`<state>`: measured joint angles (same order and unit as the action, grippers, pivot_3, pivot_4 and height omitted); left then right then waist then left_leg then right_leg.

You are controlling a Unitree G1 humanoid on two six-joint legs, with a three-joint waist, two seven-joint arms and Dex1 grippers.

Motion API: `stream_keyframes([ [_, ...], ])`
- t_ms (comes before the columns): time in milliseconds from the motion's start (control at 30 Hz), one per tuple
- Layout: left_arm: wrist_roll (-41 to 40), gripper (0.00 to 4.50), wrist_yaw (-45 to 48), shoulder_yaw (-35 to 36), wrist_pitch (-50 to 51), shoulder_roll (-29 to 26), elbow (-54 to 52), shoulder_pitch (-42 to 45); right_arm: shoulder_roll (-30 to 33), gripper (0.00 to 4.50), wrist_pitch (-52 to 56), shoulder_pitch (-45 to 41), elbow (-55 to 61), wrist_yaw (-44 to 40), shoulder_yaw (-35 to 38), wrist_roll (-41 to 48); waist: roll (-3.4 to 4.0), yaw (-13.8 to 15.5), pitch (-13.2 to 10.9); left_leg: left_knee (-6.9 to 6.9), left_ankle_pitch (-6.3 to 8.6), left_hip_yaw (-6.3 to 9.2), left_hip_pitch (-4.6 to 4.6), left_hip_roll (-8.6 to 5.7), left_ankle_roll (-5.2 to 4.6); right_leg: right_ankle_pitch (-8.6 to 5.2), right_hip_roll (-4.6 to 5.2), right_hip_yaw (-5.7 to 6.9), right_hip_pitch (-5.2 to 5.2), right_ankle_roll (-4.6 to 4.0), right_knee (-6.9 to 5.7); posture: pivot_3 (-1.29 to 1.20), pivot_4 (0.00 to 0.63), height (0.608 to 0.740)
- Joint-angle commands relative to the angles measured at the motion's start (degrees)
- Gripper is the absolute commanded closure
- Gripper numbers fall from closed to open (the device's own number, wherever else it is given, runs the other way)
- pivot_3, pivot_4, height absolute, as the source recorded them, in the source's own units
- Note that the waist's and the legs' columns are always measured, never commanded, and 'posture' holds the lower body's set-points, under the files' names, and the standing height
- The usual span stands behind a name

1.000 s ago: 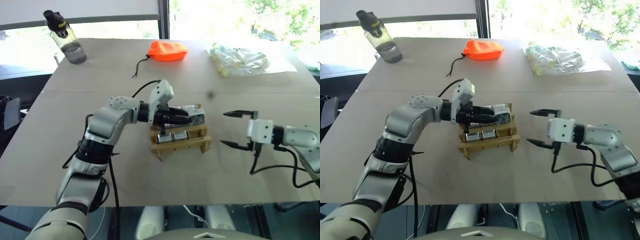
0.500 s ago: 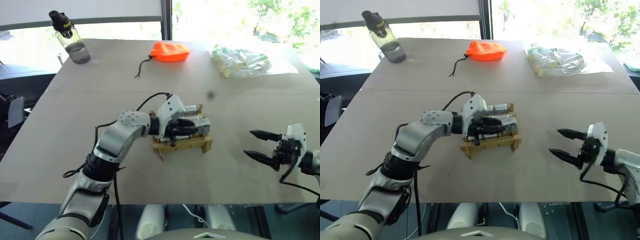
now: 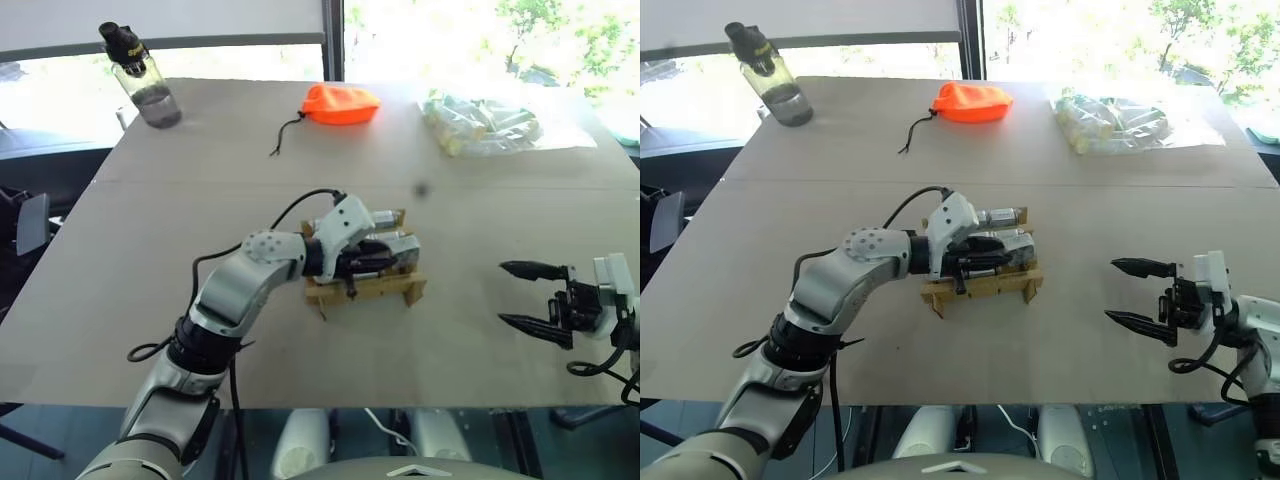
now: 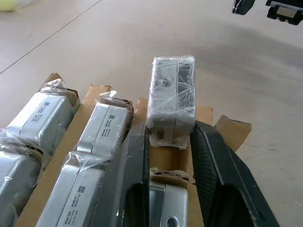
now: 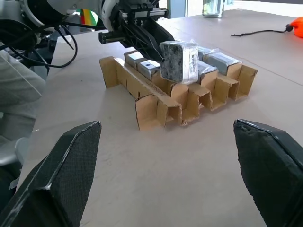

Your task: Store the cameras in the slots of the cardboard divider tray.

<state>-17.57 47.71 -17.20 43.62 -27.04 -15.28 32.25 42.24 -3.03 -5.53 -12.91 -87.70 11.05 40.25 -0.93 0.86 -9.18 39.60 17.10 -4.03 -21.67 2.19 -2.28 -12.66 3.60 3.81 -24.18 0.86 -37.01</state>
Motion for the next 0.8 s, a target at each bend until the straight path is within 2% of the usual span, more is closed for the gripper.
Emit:
stream_keyframes([
  [33,1.63,3.85,-0.3,-1.04,-1.52,-1.27,-1.88,-0.73,0.4,0.07,0.32,-1.64,-0.57,-3.58,0.69,-0.34,0.01,0.0,0.0,0.0,0.0,0.0,0.0,0.0,0.0,0.0,0.0,0.0,0.0,0.0,0.0,0.0,0.15,0.726],
  [500,0.47,3.85,2.48,-0.84,-2.76,-5.83,-4.61,-2.52,-0.08,0.07,1.18,-1.56,0.04,-2.42,1.59,-1.14,0.01,0.0,0.0,0.0,0.0,-0.02,0.0,0.01,0.0,0.0,0.01,-0.01,0.0,0.0,0.0,0.0,0.15,0.726],
  [800,0.26,3.85,3.14,-2.03,-2.42,-3.65,-2.22,-1.22,-0.22,0.07,1.21,-1.11,0.69,-1.85,1.98,-1.31,0.01,0.03,0.0,0.0,0.0,-0.02,0.0,0.0,0.0,0.0,0.0,0.0,0.0,0.0,0.0,0.0,0.15,0.726],
])
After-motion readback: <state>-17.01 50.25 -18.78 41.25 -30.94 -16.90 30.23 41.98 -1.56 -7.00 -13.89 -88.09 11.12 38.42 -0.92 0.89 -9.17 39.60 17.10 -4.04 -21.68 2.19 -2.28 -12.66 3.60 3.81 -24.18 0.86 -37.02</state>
